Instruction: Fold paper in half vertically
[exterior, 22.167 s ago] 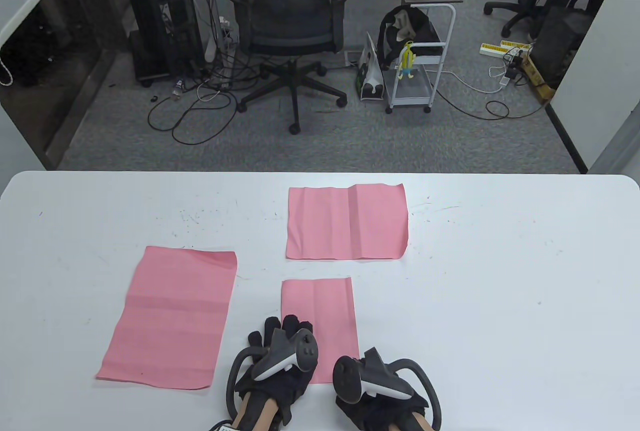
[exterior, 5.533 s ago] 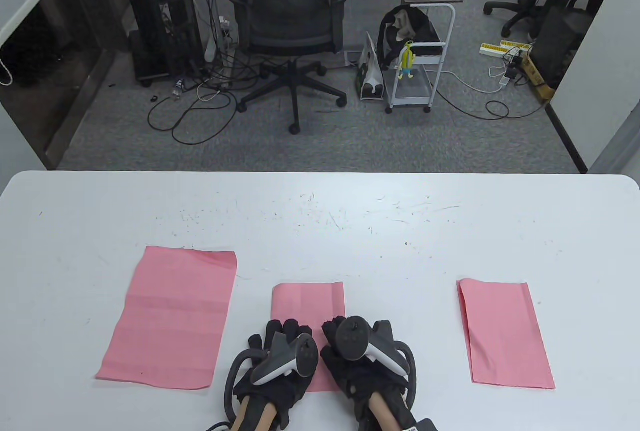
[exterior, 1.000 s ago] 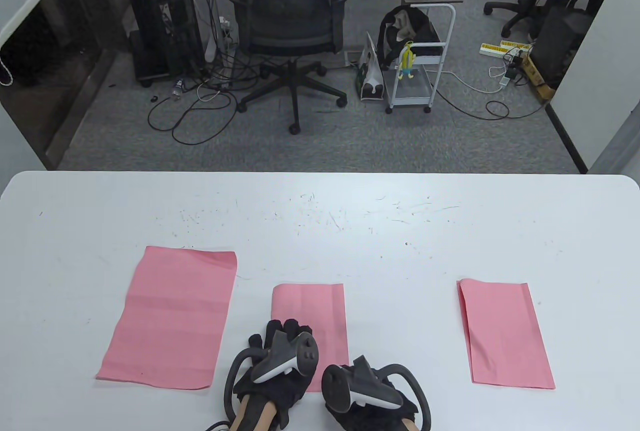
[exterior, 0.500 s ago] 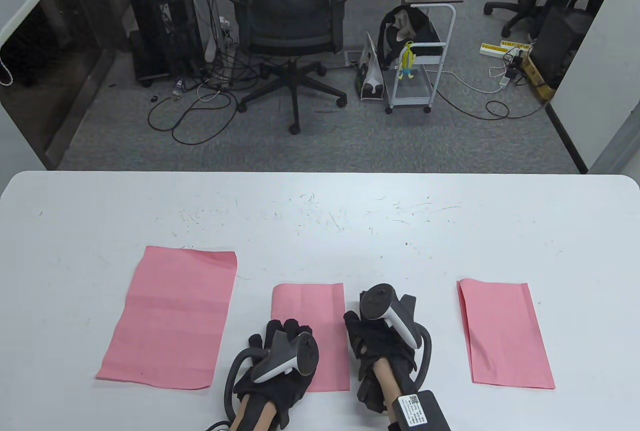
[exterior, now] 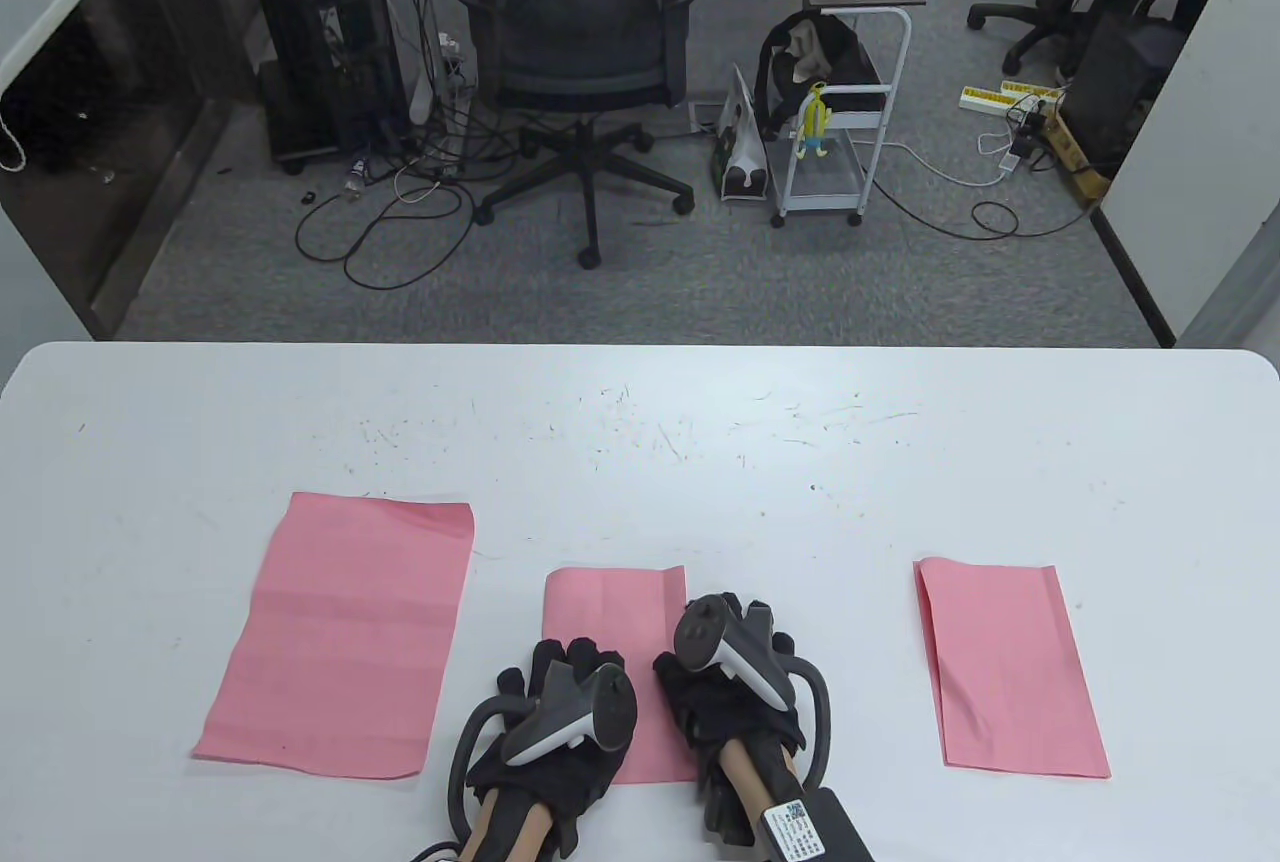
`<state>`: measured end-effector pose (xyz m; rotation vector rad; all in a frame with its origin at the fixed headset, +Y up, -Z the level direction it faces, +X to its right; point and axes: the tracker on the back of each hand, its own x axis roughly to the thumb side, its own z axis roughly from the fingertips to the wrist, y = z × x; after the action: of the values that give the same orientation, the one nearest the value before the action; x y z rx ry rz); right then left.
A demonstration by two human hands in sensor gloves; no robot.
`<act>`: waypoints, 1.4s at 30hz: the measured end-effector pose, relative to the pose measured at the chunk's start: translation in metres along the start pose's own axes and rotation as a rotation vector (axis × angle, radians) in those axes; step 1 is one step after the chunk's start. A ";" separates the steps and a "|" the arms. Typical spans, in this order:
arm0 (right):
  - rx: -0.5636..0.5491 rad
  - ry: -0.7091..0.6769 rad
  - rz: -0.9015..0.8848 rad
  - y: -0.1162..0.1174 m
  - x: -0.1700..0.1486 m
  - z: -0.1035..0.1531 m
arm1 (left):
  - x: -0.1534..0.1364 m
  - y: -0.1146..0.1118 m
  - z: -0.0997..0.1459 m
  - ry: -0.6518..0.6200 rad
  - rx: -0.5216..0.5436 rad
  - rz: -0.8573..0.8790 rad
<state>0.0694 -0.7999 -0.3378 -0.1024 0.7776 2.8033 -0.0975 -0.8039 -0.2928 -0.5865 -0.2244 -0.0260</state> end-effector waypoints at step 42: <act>0.067 -0.062 -0.551 -0.009 -0.017 0.004 | 0.000 0.003 0.002 0.021 0.040 -0.016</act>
<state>0.0879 -0.7938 -0.3371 -0.1859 0.6990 2.2488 -0.0974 -0.7997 -0.2928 -0.5440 -0.2093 -0.0432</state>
